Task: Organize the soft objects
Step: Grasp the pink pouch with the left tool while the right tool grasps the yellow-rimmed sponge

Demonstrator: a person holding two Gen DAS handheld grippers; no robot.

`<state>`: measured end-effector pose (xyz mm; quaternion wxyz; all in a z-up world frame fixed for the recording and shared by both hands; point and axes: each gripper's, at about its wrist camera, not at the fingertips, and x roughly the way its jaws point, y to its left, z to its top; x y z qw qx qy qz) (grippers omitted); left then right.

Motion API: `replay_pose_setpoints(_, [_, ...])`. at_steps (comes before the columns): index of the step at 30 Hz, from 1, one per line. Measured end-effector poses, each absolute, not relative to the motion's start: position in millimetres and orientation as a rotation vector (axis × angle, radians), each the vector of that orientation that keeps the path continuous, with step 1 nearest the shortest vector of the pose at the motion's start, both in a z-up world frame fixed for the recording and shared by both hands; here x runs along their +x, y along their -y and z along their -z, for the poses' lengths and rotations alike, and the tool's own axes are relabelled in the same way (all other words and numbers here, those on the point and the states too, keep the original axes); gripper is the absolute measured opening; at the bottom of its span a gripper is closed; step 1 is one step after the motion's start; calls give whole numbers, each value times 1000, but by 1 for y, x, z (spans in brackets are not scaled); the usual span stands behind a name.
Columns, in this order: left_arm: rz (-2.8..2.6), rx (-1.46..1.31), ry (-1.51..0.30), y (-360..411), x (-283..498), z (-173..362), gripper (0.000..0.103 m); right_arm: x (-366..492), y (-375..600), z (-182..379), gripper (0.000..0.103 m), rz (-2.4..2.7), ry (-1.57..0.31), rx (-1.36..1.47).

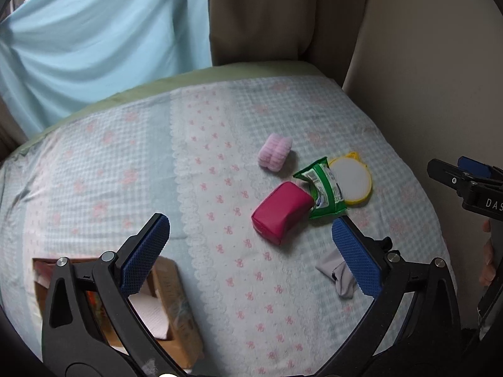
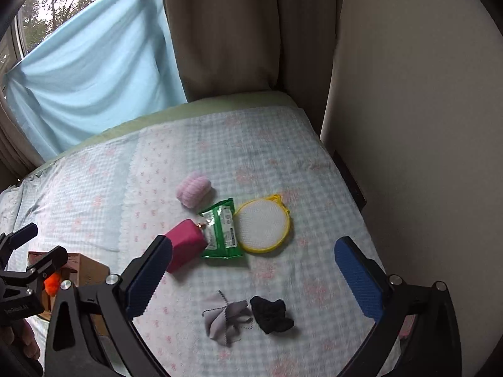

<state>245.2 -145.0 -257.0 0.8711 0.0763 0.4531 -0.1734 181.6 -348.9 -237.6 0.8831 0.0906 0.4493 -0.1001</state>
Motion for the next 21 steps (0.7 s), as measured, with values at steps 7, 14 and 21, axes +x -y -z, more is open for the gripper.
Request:
replay_pose_setpoints(7, [386, 208, -1064, 199, 295, 368, 103, 229, 399, 336, 102, 168, -998, 227])
replay_pose_setpoints(14, [428, 276, -1078, 223, 318, 423, 103, 256, 415, 392, 99, 120, -989, 236])
replay_pose_setpoints(21, [473, 327, -1100, 235, 332, 451, 102, 271, 397, 415, 98, 27, -949, 64])
